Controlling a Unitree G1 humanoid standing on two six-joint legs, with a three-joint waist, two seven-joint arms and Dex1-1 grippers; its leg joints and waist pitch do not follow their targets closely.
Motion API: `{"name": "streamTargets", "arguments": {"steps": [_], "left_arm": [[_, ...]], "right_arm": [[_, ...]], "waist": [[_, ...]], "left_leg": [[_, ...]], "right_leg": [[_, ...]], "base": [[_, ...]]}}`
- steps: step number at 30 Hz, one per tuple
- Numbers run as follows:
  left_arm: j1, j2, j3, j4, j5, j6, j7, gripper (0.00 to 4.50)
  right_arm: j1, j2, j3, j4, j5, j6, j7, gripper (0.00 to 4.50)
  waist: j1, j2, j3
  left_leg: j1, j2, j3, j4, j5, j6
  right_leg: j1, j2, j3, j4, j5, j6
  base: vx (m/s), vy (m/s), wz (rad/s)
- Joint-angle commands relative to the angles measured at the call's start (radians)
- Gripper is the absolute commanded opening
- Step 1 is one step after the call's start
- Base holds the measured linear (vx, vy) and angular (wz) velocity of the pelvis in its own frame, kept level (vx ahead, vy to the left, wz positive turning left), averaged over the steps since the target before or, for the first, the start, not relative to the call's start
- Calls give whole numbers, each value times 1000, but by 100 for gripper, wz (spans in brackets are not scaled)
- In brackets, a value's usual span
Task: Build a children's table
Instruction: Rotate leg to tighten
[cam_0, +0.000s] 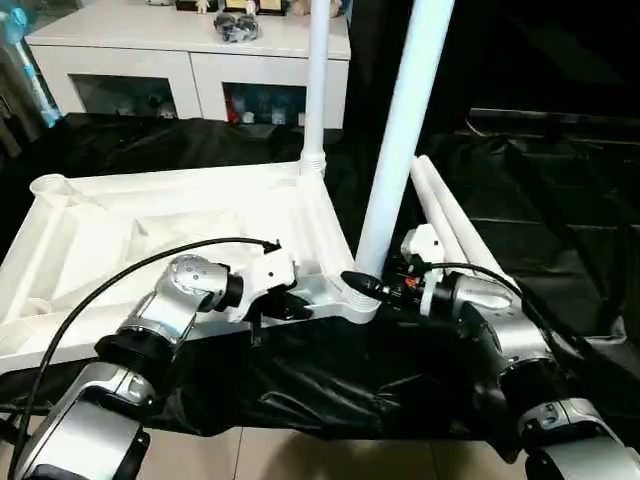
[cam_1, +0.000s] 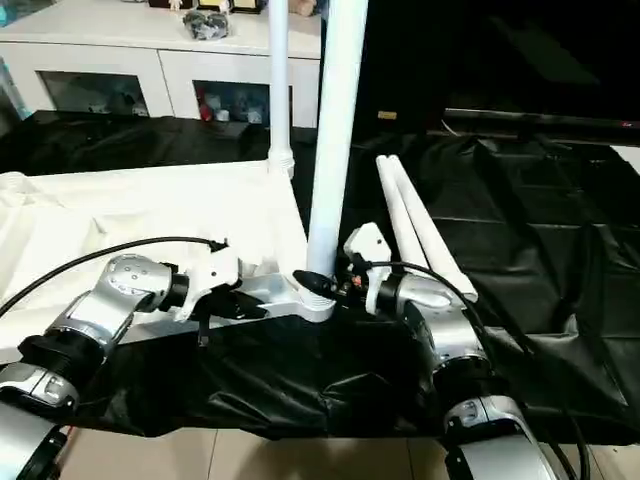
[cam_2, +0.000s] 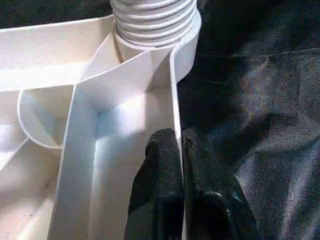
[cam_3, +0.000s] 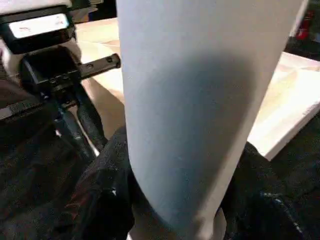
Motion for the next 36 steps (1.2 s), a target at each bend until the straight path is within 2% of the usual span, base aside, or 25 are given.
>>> {"name": "streamTargets", "arguments": {"steps": [1,4,6,7,9,11,14,16,20,21,22,26,31,35,36], "left_arm": [[-40,-27,-5,-39,-25,-37,-14,0],[-56,-42,11,-23,-16,-12,46,0],[-69,-61,29,-13,-12,15,106,0],[-73,-71,38,-15,-16,33,120,0],[-83,-89,51,-21,-14,77,158,0],[-103,-118,57,-23,6,137,239,0],[-130,-166,69,-22,24,215,353,0],[-147,-208,79,-21,38,295,451,0],[-147,-290,87,-43,49,385,575,0],[-144,-297,81,-41,59,387,592,0],[-142,-297,76,-37,67,385,598,0],[-143,-287,78,-24,73,384,608,0],[-137,-283,75,-41,68,393,606,0],[-128,-282,71,-57,71,382,591,0],[-125,-280,69,-61,70,377,584,0]], "right_arm": [[55,10,63,94,-62,58,6,190],[35,23,43,135,-74,32,-65,190],[6,41,17,195,-98,2,-202,190],[-6,49,7,218,-106,-5,-259,190],[-29,68,-9,258,-114,-5,-355,190],[-61,104,-28,307,-111,15,-462,190],[-103,148,-38,361,-107,55,-554,190],[-135,178,-47,403,-103,82,-615,190],[-188,228,-69,469,-95,119,-697,190],[-195,234,-67,478,-100,117,-704,190],[-198,237,-66,482,-104,115,-707,190],[-208,242,-72,496,-108,107,-717,190],[-219,241,-80,512,-123,95,-729,190],[-231,245,-111,514,-93,92,-690,190],[-234,245,-114,512,-89,90,-680,225]], "waist": [[-3,8,-33],[-3,5,-34],[-5,5,-35],[-6,3,-39],[-9,4,-37],[-12,3,-36],[-13,3,-36],[-12,3,-37],[-7,-5,-38],[-8,-7,-40],[-5,-3,-40],[-4,-5,-41],[-8,-5,-38],[-8,-4,-38],[-8,-2,-38]], "left_leg": [[17,34,-20,-82,-561,-5],[13,36,-18,-83,-547,-9],[13,34,-17,-82,-525,-20],[7,34,-18,-82,-505,-21],[9,35,-14,-82,-499,-23],[9,31,-15,-80,-506,-21],[13,32,-13,-78,-506,-20],[11,31,-14,-78,-493,-22],[8,30,-8,-75,-463,-7],[6,30,-8,-75,-455,-4],[5,30,-8,-75,-447,-1],[2,29,-6,-76,-434,9],[5,28,-9,-77,-474,0],[5,28,-10,-78,-480,-1],[6,29,-10,-78,-479,-1]], "right_leg": [[4,-61,45,-90,-553,-145],[5,-60,48,-82,-507,-166],[5,-61,48,-77,-505,-173],[11,-62,48,-76,-498,-171],[5,-60,49,-75,-486,-178],[7,-60,47,-80,-511,-168],[0,-59,49,-80,-501,-173],[5,-57,46,-78,-485,-176],[7,-56,47,-80,-460,-178],[8,-56,47,-78,-450,-180],[9,-56,47,-78,-435,-181],[12,-55,47,-76,-416,-181],[8,-55,45,-82,-471,-165],[7,-55,45,-84,-480,-158],[6,-55,45,-84,-476,-159]], "base": [[0,0,0],[0,0,0],[0,0,0],[0,0,0],[0,0,0],[0,0,0],[0,0,0],[0,0,0],[0,0,0],[0,0,0],[0,0,0],[0,0,0],[0,0,0],[0,0,0],[0,0,0]]}}
